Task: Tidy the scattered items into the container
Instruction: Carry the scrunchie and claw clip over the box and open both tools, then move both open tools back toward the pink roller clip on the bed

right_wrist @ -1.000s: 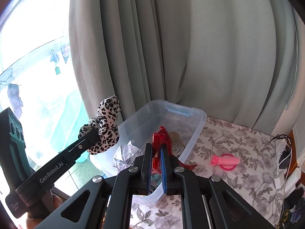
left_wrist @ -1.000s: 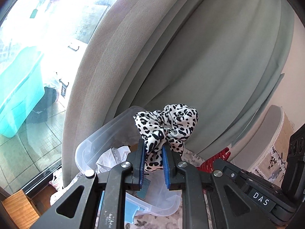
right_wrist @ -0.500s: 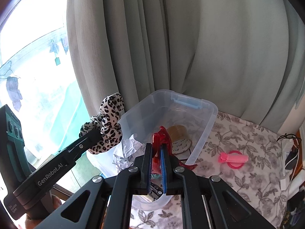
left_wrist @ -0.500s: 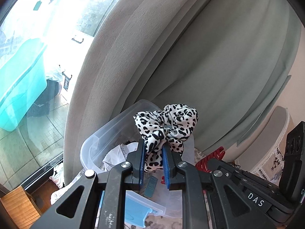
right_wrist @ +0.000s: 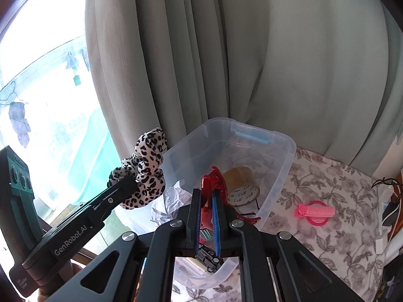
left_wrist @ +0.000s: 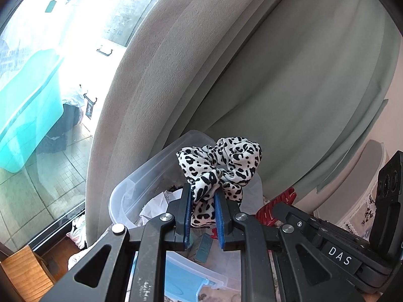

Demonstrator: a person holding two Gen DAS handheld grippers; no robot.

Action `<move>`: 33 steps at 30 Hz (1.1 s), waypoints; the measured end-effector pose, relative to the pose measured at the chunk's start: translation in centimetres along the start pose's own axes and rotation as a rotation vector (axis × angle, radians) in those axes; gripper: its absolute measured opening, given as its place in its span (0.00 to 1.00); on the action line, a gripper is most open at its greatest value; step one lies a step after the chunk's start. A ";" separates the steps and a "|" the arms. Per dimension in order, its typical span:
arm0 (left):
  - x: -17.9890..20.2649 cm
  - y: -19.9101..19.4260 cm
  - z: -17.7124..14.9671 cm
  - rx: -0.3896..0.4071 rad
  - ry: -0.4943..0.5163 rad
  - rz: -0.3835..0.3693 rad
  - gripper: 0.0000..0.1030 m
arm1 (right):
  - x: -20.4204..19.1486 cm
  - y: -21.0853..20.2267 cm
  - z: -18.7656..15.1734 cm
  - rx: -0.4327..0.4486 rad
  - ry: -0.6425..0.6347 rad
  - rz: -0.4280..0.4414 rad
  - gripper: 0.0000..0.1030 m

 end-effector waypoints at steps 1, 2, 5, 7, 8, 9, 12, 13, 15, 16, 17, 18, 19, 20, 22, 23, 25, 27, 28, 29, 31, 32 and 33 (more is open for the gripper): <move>-0.1 0.2 -0.2 -0.001 0.001 0.002 0.17 | -0.1 0.0 0.1 0.000 -0.002 0.002 0.09; -0.1 0.2 -0.3 -0.003 0.000 0.003 0.17 | -0.1 0.1 0.1 -0.001 -0.004 0.005 0.09; -0.1 0.4 -0.6 -0.012 -0.001 0.003 0.17 | -0.4 0.6 0.0 -0.013 -0.008 0.017 0.09; 0.1 0.5 -0.8 -0.014 0.003 0.001 0.17 | -0.5 0.8 -0.1 -0.020 -0.009 0.025 0.09; 0.2 0.5 -0.9 -0.014 0.005 -0.001 0.17 | -0.6 0.9 -0.2 -0.022 -0.008 0.027 0.09; 0.3 0.4 -0.9 -0.015 0.007 -0.004 0.17 | -0.6 0.9 -0.2 -0.023 -0.007 0.029 0.10; 0.4 0.5 -1.2 -0.009 0.016 -0.006 0.17 | -0.5 0.8 -0.1 -0.013 -0.008 0.020 0.10; 0.4 0.5 -1.3 -0.008 0.018 -0.007 0.17 | -0.5 0.7 0.0 -0.011 -0.008 0.018 0.10; 0.5 0.5 -1.5 -0.011 0.015 -0.009 0.19 | -0.4 0.6 0.0 -0.011 -0.007 0.016 0.10; 0.6 0.6 -1.6 -0.014 0.011 -0.010 0.20 | -0.4 0.6 0.0 -0.013 -0.005 0.015 0.10; 0.6 0.6 -1.7 -0.015 0.009 -0.009 0.22 | -0.3 0.6 -0.1 -0.015 -0.002 0.015 0.10; 0.6 0.6 -1.8 -0.017 0.008 -0.008 0.23 | -0.3 0.6 -0.2 -0.018 0.001 0.015 0.10; 0.6 0.6 -1.8 -0.018 0.008 -0.006 0.24 | -0.3 0.7 -0.2 -0.021 0.003 0.014 0.10; 0.7 0.6 -1.9 -0.016 0.008 -0.005 0.26 | -0.2 0.7 -0.3 -0.023 0.005 0.014 0.10; 0.8 0.5 -2.1 -0.013 0.009 -0.005 0.30 | -0.2 0.7 -0.3 -0.024 0.005 0.015 0.10; 0.8 0.4 -2.1 -0.011 0.009 -0.005 0.32 | -0.3 0.7 -0.3 -0.024 0.005 0.015 0.10; 1.0 0.4 -2.3 -0.008 0.011 -0.006 0.33 | -0.3 0.7 -0.3 -0.024 0.004 0.016 0.10; 1.4 0.7 -2.2 -0.009 0.018 -0.006 0.33 | -0.3 0.7 -0.3 -0.025 0.004 0.016 0.10; 1.5 0.8 -2.1 -0.010 0.019 -0.005 0.33 | -0.3 0.6 -0.4 -0.025 0.005 0.016 0.10; 1.5 1.0 -1.9 -0.011 0.019 -0.005 0.34 | -0.2 0.6 -0.4 -0.026 0.005 0.016 0.10; 1.6 1.3 -1.5 -0.014 0.018 -0.004 0.34 | -0.2 0.6 -0.4 -0.026 0.005 0.016 0.10; 1.6 1.3 -1.3 -0.014 0.019 -0.003 0.36 | -0.2 0.6 -0.4 -0.026 0.005 0.016 0.10; 1.6 1.2 -1.1 -0.013 0.019 -0.002 0.38 | -0.1 0.6 -0.4 -0.027 0.006 0.016 0.10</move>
Point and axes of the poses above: each gripper's, at about its wrist camera, not at the fingertips, and y roughly the way its jaws point, x to its right, z to its top, the point moved 5 cm from there along y, roughly the way its jaws point, and after that the axes turned 8 degrees about -y, right-handed, at the moved point
